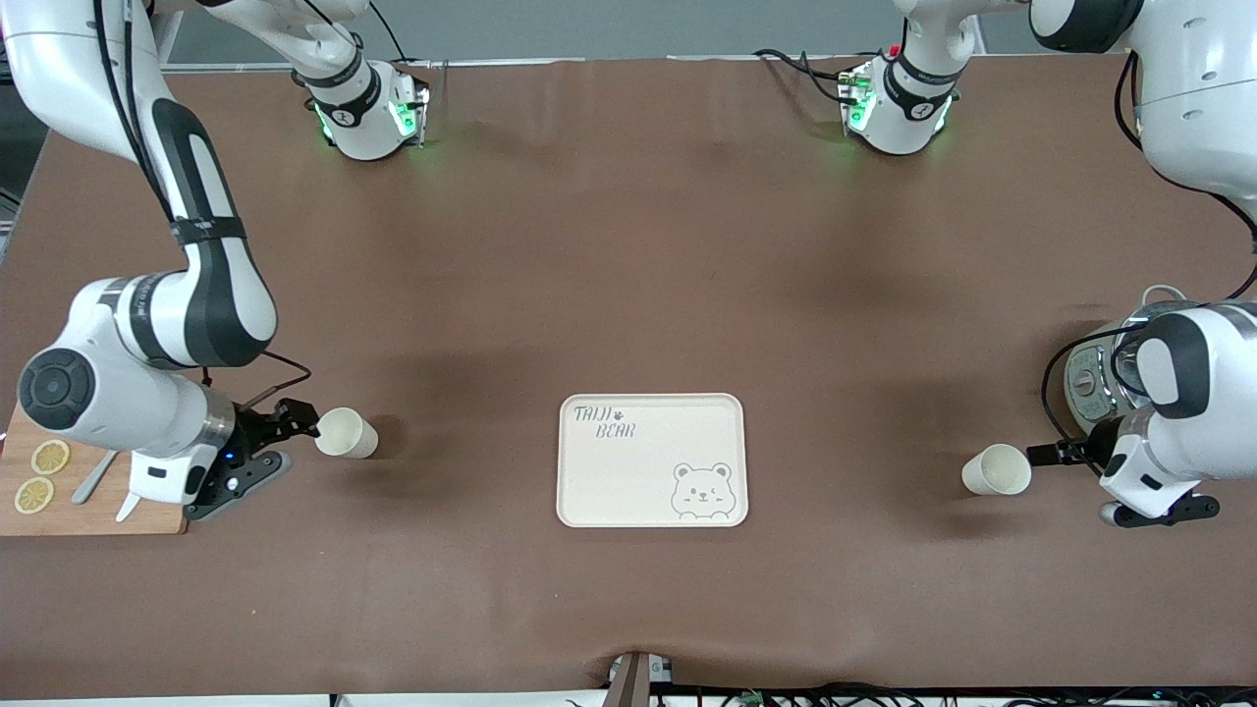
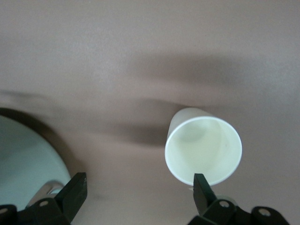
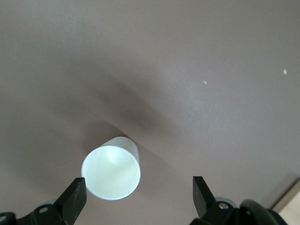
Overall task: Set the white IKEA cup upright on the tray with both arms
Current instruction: 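Close the right gripper on its cup while the left gripper grasps the other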
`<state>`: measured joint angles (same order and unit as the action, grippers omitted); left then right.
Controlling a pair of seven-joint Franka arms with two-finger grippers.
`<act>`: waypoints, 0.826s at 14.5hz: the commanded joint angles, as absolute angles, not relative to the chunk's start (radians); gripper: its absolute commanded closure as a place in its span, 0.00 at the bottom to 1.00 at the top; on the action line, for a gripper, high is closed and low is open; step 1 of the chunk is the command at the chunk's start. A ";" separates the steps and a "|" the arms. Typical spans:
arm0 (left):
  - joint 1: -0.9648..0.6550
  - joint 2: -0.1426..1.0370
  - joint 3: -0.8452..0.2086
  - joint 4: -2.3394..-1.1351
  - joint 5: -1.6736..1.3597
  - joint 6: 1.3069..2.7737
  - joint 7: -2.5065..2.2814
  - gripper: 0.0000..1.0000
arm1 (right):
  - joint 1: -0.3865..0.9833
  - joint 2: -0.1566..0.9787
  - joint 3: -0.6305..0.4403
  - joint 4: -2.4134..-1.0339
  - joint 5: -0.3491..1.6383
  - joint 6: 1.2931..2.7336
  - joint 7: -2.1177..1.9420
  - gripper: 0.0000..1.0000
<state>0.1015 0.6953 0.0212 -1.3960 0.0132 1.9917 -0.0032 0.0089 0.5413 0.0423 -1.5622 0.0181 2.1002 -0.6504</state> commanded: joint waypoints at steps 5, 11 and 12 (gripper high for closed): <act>0.100 0.744 0.020 -1.384 -0.017 2.072 -0.005 0.00 | -0.011 0.555 0.041 -1.588 0.005 2.180 -0.960 0.00; 0.092 0.779 0.018 -1.385 -0.020 2.092 -0.006 0.00 | -0.021 0.598 0.041 -1.589 -0.011 2.246 -1.046 0.00; 0.092 0.781 0.017 -1.385 -0.020 2.092 -0.008 0.00 | -0.021 0.600 0.041 -1.589 -0.011 2.249 -1.049 0.00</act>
<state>0.0953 0.7728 0.0161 -1.3956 -0.0010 2.0837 -0.0043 -0.0076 0.5975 0.0319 -1.5867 -0.0009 2.2314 -1.0187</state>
